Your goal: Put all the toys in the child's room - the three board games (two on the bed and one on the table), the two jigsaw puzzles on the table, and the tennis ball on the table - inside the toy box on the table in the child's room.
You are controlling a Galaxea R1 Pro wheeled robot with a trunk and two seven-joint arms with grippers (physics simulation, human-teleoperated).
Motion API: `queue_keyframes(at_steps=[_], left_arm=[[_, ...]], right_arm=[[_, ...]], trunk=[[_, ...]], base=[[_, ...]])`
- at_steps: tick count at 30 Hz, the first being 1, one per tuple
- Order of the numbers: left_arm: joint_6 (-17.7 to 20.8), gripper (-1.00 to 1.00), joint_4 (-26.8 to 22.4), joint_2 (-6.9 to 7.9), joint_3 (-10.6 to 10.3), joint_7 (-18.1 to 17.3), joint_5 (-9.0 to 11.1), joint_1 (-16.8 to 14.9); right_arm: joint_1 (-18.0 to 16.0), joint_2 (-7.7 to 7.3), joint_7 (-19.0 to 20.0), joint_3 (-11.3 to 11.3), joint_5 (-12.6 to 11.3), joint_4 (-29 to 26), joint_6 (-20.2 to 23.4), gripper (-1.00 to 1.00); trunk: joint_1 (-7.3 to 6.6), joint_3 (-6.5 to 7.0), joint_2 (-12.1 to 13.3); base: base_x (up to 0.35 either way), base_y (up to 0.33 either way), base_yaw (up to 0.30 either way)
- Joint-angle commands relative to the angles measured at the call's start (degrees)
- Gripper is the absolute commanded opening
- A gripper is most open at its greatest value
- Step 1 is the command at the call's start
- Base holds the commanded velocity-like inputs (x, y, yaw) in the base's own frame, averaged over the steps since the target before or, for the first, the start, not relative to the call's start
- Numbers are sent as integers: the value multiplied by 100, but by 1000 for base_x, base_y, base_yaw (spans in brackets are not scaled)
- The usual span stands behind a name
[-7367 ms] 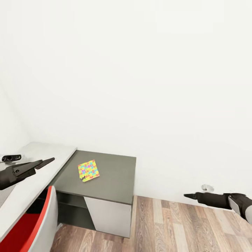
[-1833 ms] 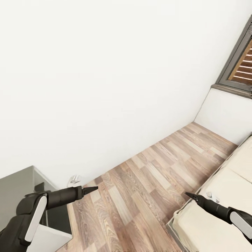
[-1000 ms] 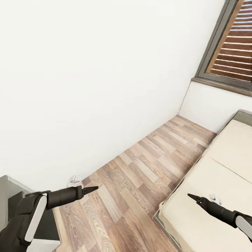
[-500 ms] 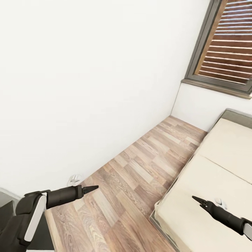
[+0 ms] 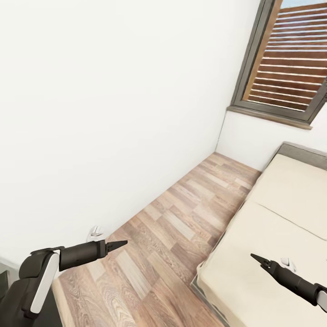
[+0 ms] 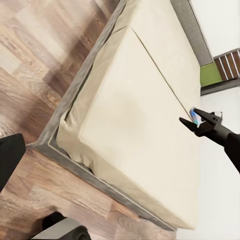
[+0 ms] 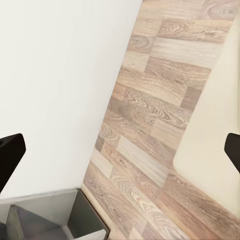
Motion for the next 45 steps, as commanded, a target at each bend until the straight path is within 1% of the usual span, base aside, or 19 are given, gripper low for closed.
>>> queue_keyframes(at_steps=[1, 12, 21, 31, 45], left_arm=[[19, 100, -2, 0, 4, -36, -19, -4], [19, 100, -2, 5, 7, -48, -19, -4], [19, 100, -2, 10, 12, -52, -19, -4], [19, 100, -2, 10, 4, -53, -19, -3], [16, 100, -5, 17, -3, -53, -19, -3]], right_arm=[[-6, -4, 10, 27, -60, 2, 52, 100], [-6, 2, 8, 26, -59, 4, 51, 100], [-6, 9, 8, 26, -54, -4, 75, 100], [-6, 4, 13, 26, -52, 0, 81, 100], [-6, 4, 16, 26, -58, 2, 70, 100]], trunk=[[4, -1, -10], [4, 104, -10], [4, 140, -10], [4, 199, -10], [4, 294, -10]], base=[[0, 0, -98], [0, -10, -96], [0, -144, -63], [0, -52, -198], [0, -205, -220]])
